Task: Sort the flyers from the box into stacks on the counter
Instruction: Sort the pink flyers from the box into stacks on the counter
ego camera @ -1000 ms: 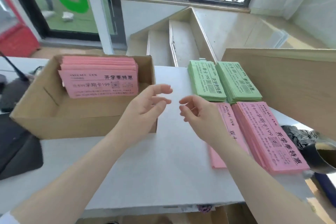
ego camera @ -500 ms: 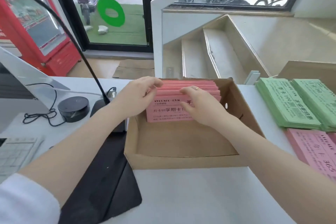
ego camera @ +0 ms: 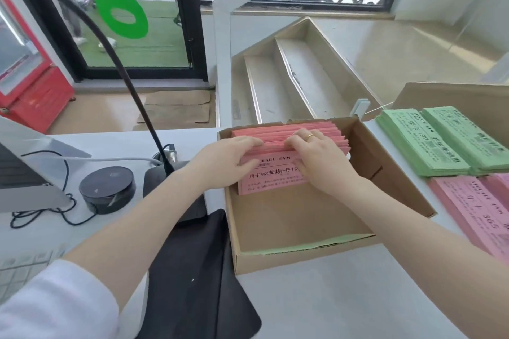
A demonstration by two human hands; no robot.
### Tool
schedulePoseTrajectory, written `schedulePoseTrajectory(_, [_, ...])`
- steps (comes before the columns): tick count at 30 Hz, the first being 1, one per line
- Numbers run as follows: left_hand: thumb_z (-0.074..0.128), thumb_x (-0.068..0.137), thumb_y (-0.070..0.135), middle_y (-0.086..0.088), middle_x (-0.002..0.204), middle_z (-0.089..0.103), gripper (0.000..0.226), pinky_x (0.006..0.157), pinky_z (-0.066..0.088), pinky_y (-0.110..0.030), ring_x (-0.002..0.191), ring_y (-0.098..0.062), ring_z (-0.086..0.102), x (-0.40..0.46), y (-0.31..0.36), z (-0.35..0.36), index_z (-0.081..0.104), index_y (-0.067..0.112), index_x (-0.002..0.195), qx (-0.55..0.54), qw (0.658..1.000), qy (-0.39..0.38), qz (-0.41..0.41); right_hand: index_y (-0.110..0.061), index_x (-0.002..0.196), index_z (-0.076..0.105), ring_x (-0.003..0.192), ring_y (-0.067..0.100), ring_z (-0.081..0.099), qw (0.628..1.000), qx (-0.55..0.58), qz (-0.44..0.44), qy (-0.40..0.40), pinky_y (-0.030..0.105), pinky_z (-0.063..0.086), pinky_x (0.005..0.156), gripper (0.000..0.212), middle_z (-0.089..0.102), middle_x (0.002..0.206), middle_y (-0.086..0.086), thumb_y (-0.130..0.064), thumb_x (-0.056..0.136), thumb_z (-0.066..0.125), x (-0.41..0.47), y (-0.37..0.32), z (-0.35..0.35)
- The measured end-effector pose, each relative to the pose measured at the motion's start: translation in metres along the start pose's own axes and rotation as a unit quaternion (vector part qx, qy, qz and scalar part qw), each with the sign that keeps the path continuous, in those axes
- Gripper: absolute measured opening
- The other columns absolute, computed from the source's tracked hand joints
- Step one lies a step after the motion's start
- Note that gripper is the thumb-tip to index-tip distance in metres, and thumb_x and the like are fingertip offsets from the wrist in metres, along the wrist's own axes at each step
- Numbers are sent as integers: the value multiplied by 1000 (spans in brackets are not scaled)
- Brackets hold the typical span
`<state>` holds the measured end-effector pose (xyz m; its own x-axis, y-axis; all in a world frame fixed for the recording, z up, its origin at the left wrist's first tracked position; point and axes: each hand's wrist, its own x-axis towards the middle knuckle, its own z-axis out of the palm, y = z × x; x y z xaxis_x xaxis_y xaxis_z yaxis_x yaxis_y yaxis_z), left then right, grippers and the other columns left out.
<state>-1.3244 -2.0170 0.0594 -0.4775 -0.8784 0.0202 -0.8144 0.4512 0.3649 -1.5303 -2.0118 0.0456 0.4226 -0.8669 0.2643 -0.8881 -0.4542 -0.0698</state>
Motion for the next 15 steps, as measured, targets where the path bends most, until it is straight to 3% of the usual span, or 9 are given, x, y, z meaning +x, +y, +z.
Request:
schedulePoseTrajectory(2, [47,92,37,10,143,41,51,96,38,-27,121,-13,46,0,-3,3,35,26,140,3,1000,3,2,-3,95,61,82,37,58,1000,-8,6,-5,44,49,69,26,63,92,15,2,70,66,1,-2,1])
schedulePoseTrajectory(8, [58,84,44,14,146,34,48,98,40,-31,126,-10,42,2,-5,9,51,23,126,30,999,-5,14,-15,107,52,100,25,54,992,-40,50,-109,31,36,63,19,57,107,2,-23,90,54,-6,4,1])
schedulePoseTrajectory(12, [70,78,36,1,149,32,23,116,15,-41,143,-16,13,-5,-3,13,63,17,89,-34,994,80,70,-16,107,50,99,26,56,992,-75,32,-101,30,30,61,16,60,108,-1,-21,92,48,-15,2,-9])
schedulePoseTrajectory(13, [72,77,32,0,146,37,22,115,15,-40,142,-14,14,-9,0,13,63,15,87,-53,988,111,89,-15,107,50,99,26,57,994,-64,36,-82,30,30,61,16,60,108,-1,-20,92,48,-18,1,-13])
schedulePoseTrajectory(15, [74,77,26,3,124,57,24,107,31,-30,126,-2,39,-19,12,13,62,11,91,-112,976,157,100,-13,103,50,96,28,57,998,-24,43,-33,31,33,60,14,61,104,0,-22,93,48,-29,-3,-26])
